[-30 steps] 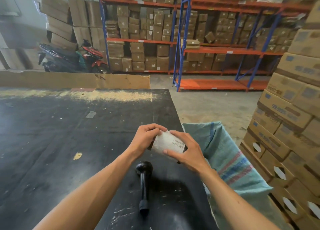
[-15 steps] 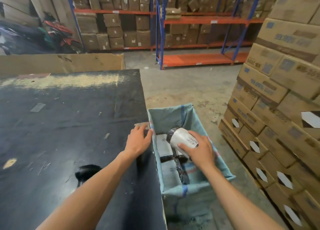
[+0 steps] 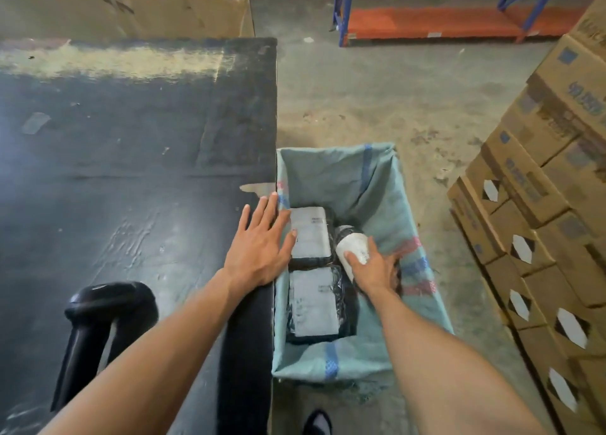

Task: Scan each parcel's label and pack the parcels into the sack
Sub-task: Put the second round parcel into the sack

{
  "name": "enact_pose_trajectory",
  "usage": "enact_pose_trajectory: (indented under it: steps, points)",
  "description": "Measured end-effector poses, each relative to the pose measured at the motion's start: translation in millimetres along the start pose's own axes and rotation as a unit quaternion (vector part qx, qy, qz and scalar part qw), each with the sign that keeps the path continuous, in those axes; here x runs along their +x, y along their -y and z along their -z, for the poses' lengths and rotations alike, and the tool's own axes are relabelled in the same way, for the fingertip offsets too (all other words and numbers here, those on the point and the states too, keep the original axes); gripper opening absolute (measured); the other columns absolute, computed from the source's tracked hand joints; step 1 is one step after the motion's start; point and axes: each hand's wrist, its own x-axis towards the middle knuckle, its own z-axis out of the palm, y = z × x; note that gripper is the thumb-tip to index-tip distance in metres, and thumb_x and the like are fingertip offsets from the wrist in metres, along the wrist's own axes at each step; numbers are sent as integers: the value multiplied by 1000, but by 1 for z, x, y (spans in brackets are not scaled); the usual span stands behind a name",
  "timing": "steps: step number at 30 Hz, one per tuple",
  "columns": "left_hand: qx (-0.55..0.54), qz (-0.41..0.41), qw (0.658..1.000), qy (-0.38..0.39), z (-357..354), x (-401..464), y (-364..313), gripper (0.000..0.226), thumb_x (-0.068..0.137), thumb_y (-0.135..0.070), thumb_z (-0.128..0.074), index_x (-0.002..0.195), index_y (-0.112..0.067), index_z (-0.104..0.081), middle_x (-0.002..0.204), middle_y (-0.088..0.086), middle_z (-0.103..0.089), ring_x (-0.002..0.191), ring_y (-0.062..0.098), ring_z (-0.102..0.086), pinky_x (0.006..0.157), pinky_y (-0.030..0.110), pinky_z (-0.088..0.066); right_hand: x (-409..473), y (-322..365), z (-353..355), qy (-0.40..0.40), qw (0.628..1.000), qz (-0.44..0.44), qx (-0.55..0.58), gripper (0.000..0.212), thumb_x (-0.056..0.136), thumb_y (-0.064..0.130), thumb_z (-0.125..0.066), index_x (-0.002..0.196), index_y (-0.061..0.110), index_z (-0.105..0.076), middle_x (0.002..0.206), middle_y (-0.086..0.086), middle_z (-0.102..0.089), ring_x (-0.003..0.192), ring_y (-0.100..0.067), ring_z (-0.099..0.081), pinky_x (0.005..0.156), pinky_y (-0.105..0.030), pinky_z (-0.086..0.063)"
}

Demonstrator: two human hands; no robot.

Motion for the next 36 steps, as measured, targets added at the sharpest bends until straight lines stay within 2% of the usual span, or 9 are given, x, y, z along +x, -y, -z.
enact_pose_trajectory:
  steps: [5, 10, 15, 18, 21, 25, 28, 36]
  points:
    - [9, -2, 1000, 1, 4, -2, -1, 64, 102, -48, -16, 161, -23, -19, 170, 2, 6, 156, 18, 10, 126, 44, 7, 10, -12, -35, -36, 987, -60, 146, 76, 89, 57, -74, 158, 41, -45, 152, -23, -43, 137, -43, -46, 114, -44, -39]
    - [5, 0, 1000, -2, 6, -2, -3, 64, 101, -44, -22, 161, -22, -18, 170, 2, 4, 156, 18, 8, 126, 43, 8, 16, -29, -56, -25, 981, -80, 177, 76, 93, 36, -75, 162, 31, -41, 155, -25, -39, 142, -44, -41, 119, -47, -33]
    - [0, -2, 1000, -3, 7, -2, -4, 64, 99, -40, -27, 161, -23, -20, 170, 3, 1, 157, 19, 4, 126, 42, 7, 12, -51, -68, -22, 982, -72, 173, 78, 95, 30, -76, 163, 23, -39, 152, -27, -44, 140, -44, -44, 121, -44, -32]
    - [14, -3, 1000, -4, 7, -2, -3, 64, 99, -38, -28, 161, -23, -20, 170, 3, 1, 157, 18, 5, 126, 41, 9, -1, -64, -70, -33, 979, -91, 178, 77, 94, 31, -77, 162, 24, -42, 146, -27, -49, 137, -43, -48, 117, -42, -35]
    - [17, -5, 1000, -1, 8, -2, -3, 65, 98, -39, -25, 160, -22, -22, 170, 4, -2, 157, 20, 2, 127, 44, 4, -4, -65, -67, -42, 981, -91, 164, 76, 91, 35, -77, 160, 28, -45, 144, -26, -52, 134, -42, -49, 115, -42, -37]
    - [24, -3, 1000, 5, 9, -3, -4, 65, 98, -41, -20, 161, -22, -19, 170, 4, 0, 157, 19, 4, 127, 45, 3, -9, -60, -62, -52, 984, -95, 140, 78, 90, 47, -73, 161, 39, -40, 151, -22, -47, 141, -42, -44, 116, -51, -39]
    - [24, -1, 1000, 8, 10, -3, -5, 65, 99, -41, -20, 161, -22, -17, 170, 4, 2, 156, 19, 6, 127, 44, 5, -14, -58, -61, -60, 989, -103, 90, 78, 90, 57, -67, 160, 40, -37, 150, -21, -47, 139, -42, -46, 110, -55, -44]
    - [25, -1, 1000, 13, 12, -4, -7, 65, 99, -38, -21, 162, -20, -17, 170, 5, 1, 157, 20, 4, 127, 43, 5, 5, -77, -72, 31, 994, -102, 10, 78, 99, 57, -56, 166, 39, -21, 147, -20, -42, 128, -42, -53, 108, -48, -46]
